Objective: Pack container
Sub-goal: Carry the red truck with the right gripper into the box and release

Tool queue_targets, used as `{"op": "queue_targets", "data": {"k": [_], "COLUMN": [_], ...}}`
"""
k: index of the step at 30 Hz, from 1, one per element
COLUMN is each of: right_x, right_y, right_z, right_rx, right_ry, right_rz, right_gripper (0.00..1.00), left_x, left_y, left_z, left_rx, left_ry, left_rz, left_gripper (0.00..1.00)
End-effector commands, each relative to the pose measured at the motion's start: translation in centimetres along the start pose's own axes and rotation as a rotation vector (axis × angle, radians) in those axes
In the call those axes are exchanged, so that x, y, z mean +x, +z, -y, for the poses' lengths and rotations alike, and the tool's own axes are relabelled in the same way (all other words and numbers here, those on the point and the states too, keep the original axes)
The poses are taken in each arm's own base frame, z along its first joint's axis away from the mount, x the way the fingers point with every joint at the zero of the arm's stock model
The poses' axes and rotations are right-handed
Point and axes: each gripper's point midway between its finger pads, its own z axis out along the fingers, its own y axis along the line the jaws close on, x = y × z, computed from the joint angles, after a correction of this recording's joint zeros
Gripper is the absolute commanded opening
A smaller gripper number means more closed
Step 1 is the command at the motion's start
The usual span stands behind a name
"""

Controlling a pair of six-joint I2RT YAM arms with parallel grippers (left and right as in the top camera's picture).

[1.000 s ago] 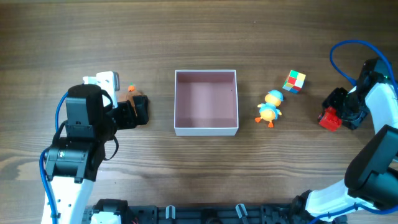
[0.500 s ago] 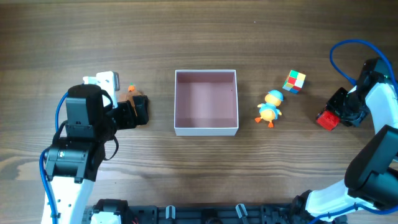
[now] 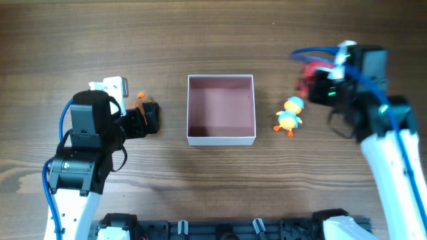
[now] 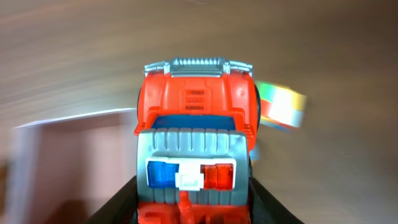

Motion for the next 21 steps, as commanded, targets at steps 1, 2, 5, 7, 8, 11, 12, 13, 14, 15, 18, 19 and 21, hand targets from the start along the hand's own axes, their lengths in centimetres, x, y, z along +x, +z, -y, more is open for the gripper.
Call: {"op": "queue_targets", "data": {"k": [1,2,5,7,8,11,12,13,14,15,18,19,21], "right_x": [0.3,0.9,2.9,4.3,5.2,7.0,7.2,7.4,7.6,7.8,8.5,8.9,9.6], "right_y": [-2.1,-1.8,0.5,2.7,4.2,8.2,9.5,10.7,11.7,12.6,14.5,15.1,16.0], "right_z": [-7.7,-9.1,-12.0,-13.4,-14.1,-14.7,-14.4,-14.0,-13.7,-13.4,-12.1,-11.9,-11.5], "right_rx": [-0.171,-0.195,-0.197,-0.198,-0.191,-0.155,-0.124,-0.087,-0.063,-0.044,0.037,0.051,0.068], "right_ry": [-0.098,-0.114,-0.167,-0.206,-0.23,-0.25,-0.24,-0.225,-0.218,-0.219,-0.201,-0.195,-0.195], "right_rz": [0.055,0.042,-0.019,-0.071,-0.105,-0.175,-0.182,-0.186,-0.191,-0.196,-0.209,-0.222,-0.249], "right_gripper": [0.04,0.04,0.04,0.04,0.04,0.04,0.04,0.04,0.04,0.04,0.04,0.05,0.09], "left_x": [-0.7,-0.7,-0.7,-0.6,-0.6,-0.4,-0.3,-0.3,-0.3,-0.3,-0.3,-0.3,-0.3], "left_y": [-0.4,-0.4,-0.4,-0.4,-0.4,-0.4,-0.4,-0.4,-0.4,-0.4,-0.4,-0.4,-0.4], "left_z": [0.3,0.3,0.3,0.3,0.3,0.3,0.2,0.2,0.2,0.2,0.2,0.2,0.2], "left_rx": [0.018,0.018,0.018,0.017,0.017,0.015,0.014,0.014,0.013,0.013,0.013,0.013,0.013], "left_ry": [-0.012,-0.012,-0.012,-0.013,-0.013,-0.014,-0.015,-0.015,-0.015,-0.015,-0.015,-0.015,-0.015], "left_rz": [0.016,0.016,0.015,0.013,0.012,0.003,0.001,0.0,-0.001,-0.002,-0.002,-0.002,-0.002], "left_gripper": [1.0,1.0,1.0,1.0,1.0,1.0,1.0,1.0,1.0,1.0,0.99,1.0,1.0]}}
